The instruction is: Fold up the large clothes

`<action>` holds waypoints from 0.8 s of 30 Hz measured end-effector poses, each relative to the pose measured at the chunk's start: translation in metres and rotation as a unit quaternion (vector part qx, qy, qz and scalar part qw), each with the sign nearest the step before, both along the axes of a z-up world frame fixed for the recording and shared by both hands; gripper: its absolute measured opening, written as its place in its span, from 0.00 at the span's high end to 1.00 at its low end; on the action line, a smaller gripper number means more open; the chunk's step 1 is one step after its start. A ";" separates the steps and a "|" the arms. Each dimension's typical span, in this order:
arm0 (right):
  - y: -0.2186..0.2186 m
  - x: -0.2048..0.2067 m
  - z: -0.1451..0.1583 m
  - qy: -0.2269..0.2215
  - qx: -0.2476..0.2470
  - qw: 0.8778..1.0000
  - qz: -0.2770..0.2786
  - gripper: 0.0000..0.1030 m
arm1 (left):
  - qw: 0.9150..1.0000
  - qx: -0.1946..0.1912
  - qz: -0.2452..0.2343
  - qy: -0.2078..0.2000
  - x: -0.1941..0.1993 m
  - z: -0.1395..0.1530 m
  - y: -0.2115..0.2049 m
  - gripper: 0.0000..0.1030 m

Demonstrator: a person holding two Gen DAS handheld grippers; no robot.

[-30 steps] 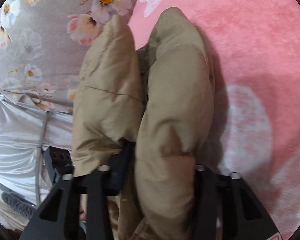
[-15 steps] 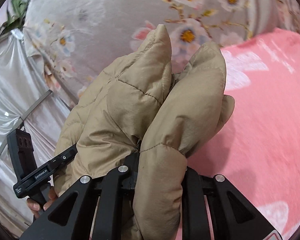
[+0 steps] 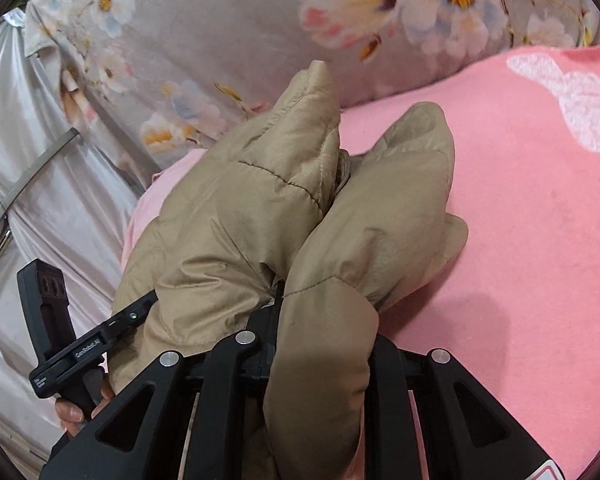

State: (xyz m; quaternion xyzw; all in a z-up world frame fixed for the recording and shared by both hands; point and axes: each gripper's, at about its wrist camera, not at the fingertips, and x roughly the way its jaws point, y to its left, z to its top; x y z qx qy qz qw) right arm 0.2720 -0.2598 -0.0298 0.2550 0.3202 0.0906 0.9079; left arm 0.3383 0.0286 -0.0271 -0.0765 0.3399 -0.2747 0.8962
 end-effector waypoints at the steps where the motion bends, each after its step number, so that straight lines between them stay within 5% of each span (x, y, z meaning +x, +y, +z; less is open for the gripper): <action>1: 0.000 0.002 -0.006 0.004 0.004 1.000 -0.001 0.83 | 1.000 -0.005 -0.003 -0.002 0.003 -0.002 0.003 0.42; 8: 0.002 0.011 -0.025 0.035 0.002 0.999 -0.017 0.65 | 1.000 0.013 0.007 -0.020 0.011 -0.016 0.002 0.21; 10: -0.006 -0.001 -0.022 0.056 0.010 0.998 -0.026 0.53 | 0.999 0.039 0.030 -0.021 0.006 -0.011 0.004 0.16; 15: -0.027 -0.085 0.002 0.045 -0.018 0.996 -0.081 0.50 | 0.986 0.134 0.094 -0.043 -0.041 0.021 0.012 0.17; 16: -0.025 -0.098 0.009 0.037 -0.035 0.994 -0.095 0.54 | 0.984 0.143 0.103 -0.040 -0.047 0.026 0.013 0.17; 19: 0.006 -0.122 0.032 0.012 -0.101 0.990 -0.095 0.92 | 0.982 0.145 0.115 -0.026 -0.069 0.038 0.007 0.16; 24: 0.072 -0.114 0.042 -0.010 -0.193 0.979 -0.060 0.96 | 0.974 0.174 0.143 -0.009 -0.082 0.029 -0.022 0.15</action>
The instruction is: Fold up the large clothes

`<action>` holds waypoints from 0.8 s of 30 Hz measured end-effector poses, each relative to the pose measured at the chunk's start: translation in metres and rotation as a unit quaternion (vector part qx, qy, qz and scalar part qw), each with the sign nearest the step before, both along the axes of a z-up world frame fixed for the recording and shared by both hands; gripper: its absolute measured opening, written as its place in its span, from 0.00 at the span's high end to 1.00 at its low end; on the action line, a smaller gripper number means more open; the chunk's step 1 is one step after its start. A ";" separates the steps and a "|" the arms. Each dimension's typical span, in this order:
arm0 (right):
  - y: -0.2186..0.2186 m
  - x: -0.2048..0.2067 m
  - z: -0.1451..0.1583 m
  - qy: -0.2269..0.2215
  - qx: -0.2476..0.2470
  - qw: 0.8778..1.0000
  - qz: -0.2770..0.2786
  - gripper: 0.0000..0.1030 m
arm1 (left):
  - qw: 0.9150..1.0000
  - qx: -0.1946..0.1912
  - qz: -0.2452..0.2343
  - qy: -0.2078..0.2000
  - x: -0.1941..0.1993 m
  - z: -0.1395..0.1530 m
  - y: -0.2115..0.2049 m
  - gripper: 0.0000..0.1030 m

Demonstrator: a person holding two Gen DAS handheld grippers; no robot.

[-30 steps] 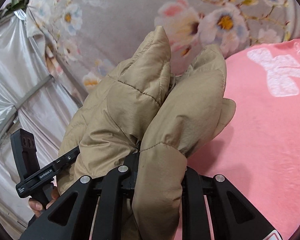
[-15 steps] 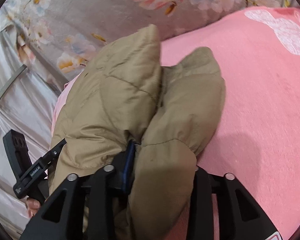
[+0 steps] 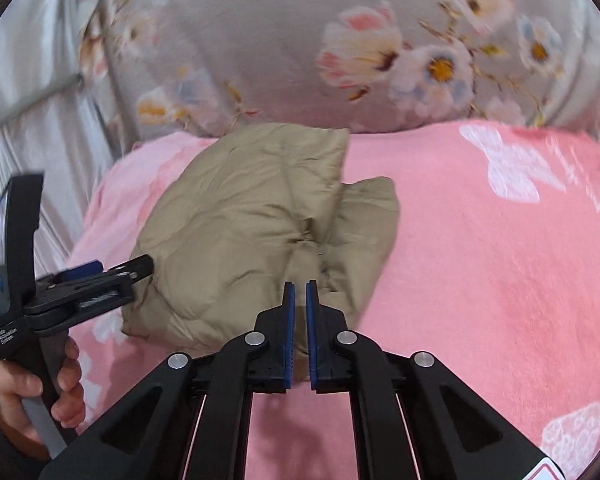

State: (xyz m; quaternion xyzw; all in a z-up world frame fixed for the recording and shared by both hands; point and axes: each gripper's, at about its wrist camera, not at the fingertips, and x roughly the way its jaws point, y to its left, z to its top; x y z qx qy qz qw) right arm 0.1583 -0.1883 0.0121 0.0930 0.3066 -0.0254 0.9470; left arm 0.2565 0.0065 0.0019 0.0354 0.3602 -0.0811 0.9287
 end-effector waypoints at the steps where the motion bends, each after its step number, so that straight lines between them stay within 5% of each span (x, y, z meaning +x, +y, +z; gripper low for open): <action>1: 0.008 0.005 -0.006 0.005 -0.009 1.000 0.001 0.96 | 1.000 0.006 0.006 0.002 0.001 -0.005 -0.004 0.15; 14: 0.017 0.032 -0.071 0.057 -0.009 0.998 -0.039 1.00 | 1.000 -0.013 0.013 0.010 -0.001 -0.049 -0.004 0.05; 24: 0.022 0.037 -0.085 0.056 -0.018 0.997 -0.043 1.00 | 1.000 0.000 0.014 -0.019 -0.003 -0.065 -0.009 0.04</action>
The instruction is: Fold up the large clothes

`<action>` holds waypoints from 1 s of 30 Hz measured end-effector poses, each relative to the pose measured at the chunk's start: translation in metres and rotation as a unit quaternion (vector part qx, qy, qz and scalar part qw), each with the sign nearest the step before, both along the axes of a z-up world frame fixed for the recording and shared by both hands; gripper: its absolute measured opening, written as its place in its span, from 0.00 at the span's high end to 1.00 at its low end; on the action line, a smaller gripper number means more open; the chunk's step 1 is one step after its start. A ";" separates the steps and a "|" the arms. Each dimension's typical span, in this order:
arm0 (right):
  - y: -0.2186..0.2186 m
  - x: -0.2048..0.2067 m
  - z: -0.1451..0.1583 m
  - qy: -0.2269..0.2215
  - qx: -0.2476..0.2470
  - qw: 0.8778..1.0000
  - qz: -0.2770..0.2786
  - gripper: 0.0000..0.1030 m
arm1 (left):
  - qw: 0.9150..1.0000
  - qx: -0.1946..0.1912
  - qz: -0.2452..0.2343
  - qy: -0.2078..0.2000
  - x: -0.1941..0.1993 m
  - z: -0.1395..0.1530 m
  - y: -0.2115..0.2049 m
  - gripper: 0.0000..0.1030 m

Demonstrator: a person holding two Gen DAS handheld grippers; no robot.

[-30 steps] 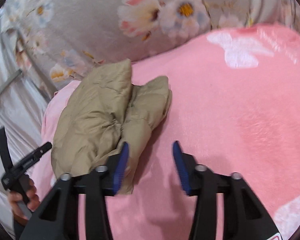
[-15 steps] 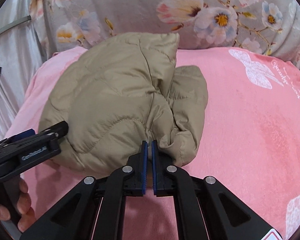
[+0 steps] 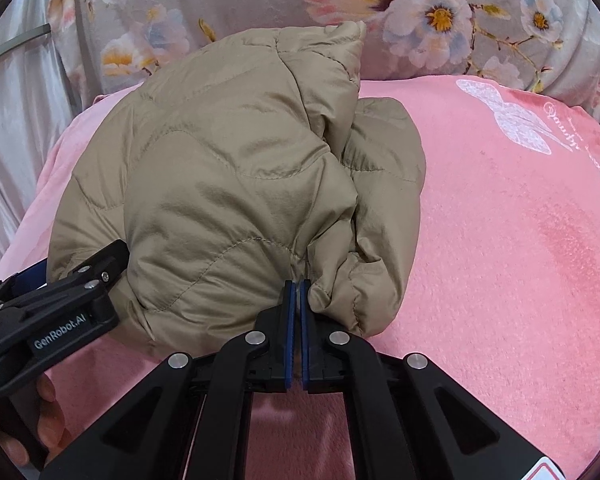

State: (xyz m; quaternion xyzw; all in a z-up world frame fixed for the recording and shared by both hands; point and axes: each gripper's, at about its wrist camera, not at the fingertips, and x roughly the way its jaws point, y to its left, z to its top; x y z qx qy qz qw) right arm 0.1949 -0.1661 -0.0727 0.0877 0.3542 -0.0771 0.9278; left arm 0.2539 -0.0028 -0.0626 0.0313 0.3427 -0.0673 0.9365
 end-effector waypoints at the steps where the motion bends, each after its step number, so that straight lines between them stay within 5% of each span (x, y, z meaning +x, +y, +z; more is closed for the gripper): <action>1: 0.000 0.000 0.000 0.000 -0.001 1.000 0.000 1.00 | 1.000 0.004 0.001 -0.003 -0.001 0.000 -0.001 0.04; 30: 0.011 0.004 -0.002 0.004 -0.023 1.000 -0.009 0.99 | 1.000 0.020 0.006 -0.005 0.001 -0.006 -0.006 0.04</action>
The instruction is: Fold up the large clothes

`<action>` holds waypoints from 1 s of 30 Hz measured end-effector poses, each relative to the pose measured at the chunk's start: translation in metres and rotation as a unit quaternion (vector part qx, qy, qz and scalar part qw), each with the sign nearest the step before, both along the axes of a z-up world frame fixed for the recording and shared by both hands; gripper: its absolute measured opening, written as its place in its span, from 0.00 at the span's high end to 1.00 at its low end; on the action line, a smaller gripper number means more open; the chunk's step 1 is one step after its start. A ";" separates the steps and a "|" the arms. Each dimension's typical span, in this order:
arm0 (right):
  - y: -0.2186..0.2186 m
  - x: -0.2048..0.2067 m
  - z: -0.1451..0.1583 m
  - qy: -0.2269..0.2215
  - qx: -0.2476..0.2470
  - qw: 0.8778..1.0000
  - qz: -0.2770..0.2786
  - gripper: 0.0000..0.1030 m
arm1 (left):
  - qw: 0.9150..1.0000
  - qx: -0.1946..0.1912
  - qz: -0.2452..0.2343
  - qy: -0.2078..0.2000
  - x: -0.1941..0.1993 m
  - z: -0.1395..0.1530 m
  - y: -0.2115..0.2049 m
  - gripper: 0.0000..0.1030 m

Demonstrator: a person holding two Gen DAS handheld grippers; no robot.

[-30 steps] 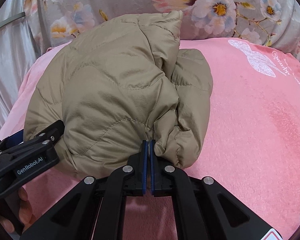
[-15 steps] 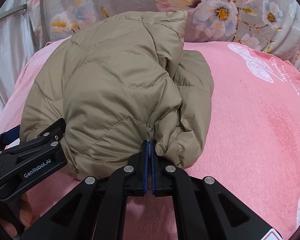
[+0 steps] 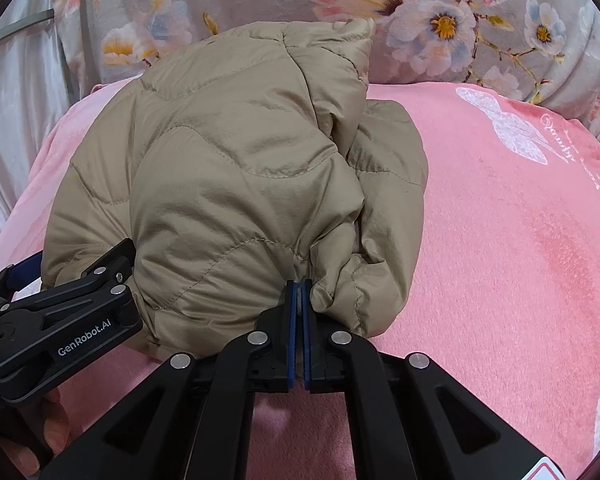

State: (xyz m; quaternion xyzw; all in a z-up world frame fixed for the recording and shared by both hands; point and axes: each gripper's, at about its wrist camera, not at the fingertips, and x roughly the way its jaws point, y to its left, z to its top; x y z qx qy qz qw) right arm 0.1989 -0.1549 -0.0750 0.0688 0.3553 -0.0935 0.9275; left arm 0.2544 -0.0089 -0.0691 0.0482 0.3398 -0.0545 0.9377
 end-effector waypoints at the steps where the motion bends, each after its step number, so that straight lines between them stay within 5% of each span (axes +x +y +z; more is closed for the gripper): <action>1: 0.000 0.000 0.000 -0.001 0.003 1.000 0.000 0.99 | 1.000 0.000 0.000 0.000 0.000 0.000 0.000 0.04; 8: 0.001 -0.005 0.005 -0.006 -0.002 1.000 -0.005 0.97 | 1.000 -0.009 -0.003 0.000 -0.001 0.001 0.003 0.04; 13: -0.003 -0.024 0.047 -0.064 0.011 0.998 -0.010 0.94 | 0.999 -0.041 0.008 -0.004 -0.009 0.032 0.028 0.04; 18: -0.009 0.012 0.074 -0.077 0.006 0.997 -0.011 0.93 | 0.999 -0.026 0.035 -0.013 0.017 0.047 0.032 0.05; 23: -0.011 0.053 0.044 -0.030 0.001 1.000 -0.006 0.93 | 0.999 -0.020 0.030 -0.001 0.036 0.029 0.026 0.04; 30: 0.004 0.050 0.019 -0.049 -0.061 0.997 -0.011 0.92 | 0.999 -0.018 0.023 -0.015 0.035 0.017 0.025 0.04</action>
